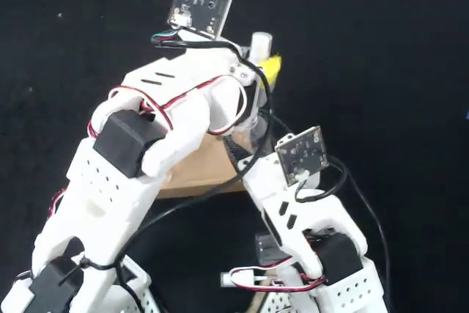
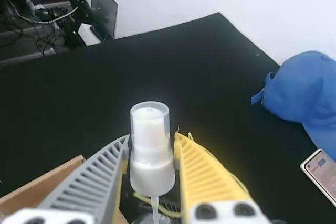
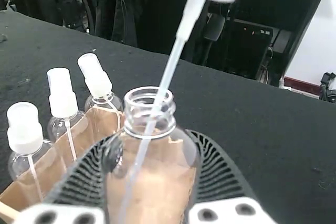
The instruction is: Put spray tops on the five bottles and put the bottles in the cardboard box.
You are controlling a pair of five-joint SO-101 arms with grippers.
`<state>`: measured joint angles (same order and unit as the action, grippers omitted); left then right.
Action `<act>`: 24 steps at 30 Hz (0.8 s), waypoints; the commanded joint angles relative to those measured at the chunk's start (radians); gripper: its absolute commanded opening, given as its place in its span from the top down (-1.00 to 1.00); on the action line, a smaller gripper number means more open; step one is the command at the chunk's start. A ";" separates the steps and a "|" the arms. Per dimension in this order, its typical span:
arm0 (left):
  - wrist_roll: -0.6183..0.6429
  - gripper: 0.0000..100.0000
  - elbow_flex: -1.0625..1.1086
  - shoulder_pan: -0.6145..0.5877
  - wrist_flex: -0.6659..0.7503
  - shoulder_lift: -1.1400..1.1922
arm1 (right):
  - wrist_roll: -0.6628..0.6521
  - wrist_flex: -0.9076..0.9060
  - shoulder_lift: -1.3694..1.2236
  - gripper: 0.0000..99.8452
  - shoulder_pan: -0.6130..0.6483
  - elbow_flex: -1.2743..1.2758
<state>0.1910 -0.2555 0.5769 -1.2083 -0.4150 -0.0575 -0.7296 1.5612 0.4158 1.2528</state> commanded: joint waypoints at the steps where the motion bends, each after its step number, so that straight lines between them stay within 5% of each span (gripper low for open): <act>1: 0.000 0.93 0.010 0.015 -0.005 -0.020 | 0.005 0.028 0.024 0.98 0.009 -0.004; 13: -0.002 0.92 0.045 0.016 -0.115 -0.097 | 0.005 0.029 0.024 0.98 0.008 -0.005; 19: -0.002 0.58 0.111 0.015 -0.109 -0.147 | 0.005 0.029 0.022 0.98 0.009 -0.005; 24: -0.002 0.58 0.136 0.015 -0.109 -0.158 | 0.005 0.029 0.022 0.98 0.009 -0.005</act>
<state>0.1926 -0.1097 0.5800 -1.3188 -0.5332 -0.0575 -0.7281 1.5673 0.4143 1.2528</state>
